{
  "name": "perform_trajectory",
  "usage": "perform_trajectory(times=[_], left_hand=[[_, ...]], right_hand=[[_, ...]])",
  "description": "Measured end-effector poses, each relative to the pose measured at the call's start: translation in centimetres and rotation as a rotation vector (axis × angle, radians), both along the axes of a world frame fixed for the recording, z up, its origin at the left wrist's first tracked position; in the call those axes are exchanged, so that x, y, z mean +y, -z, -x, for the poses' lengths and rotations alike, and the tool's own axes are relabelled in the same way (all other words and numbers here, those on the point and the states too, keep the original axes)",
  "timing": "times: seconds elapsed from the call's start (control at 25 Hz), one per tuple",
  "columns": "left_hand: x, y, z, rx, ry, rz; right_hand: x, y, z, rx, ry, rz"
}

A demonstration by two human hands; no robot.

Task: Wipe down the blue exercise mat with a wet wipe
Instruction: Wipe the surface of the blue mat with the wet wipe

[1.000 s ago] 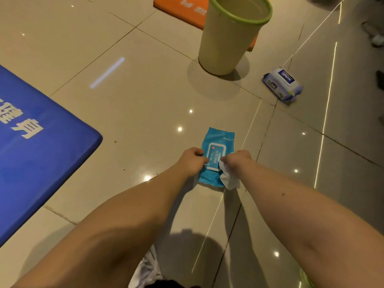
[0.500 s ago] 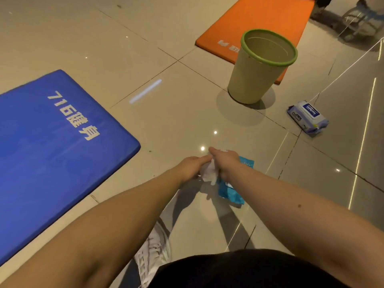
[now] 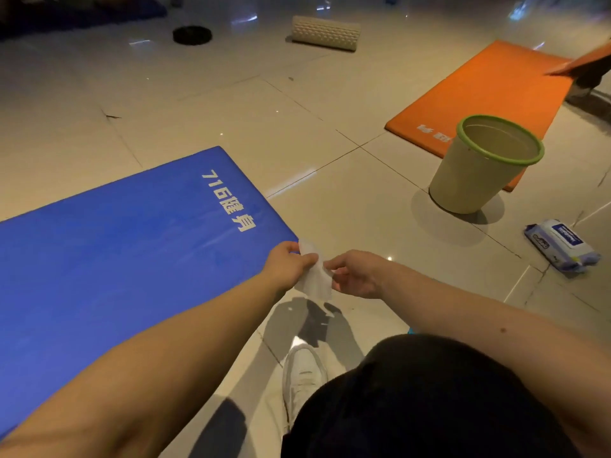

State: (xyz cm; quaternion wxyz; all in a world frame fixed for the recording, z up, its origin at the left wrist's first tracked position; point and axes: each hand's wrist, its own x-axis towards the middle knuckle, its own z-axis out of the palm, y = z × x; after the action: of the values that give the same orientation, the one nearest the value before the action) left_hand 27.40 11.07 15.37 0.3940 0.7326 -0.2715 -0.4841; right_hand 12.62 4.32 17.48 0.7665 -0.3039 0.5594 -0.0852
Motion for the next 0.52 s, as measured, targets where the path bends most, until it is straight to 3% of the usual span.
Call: perform_trajectory(times=[0.32,0.52], left_hand=[[8.3,-5.8,-11.6,0.235,-0.225,0.181],[12.0,-9.2,-16.5,0.037,-0.293,0.234]], right_hand=[[3.8,-7.4,-11.2,0.174,-0.193,0.349],[5.3,-12.1,-16.9,0.211,-0.359,0.557]])
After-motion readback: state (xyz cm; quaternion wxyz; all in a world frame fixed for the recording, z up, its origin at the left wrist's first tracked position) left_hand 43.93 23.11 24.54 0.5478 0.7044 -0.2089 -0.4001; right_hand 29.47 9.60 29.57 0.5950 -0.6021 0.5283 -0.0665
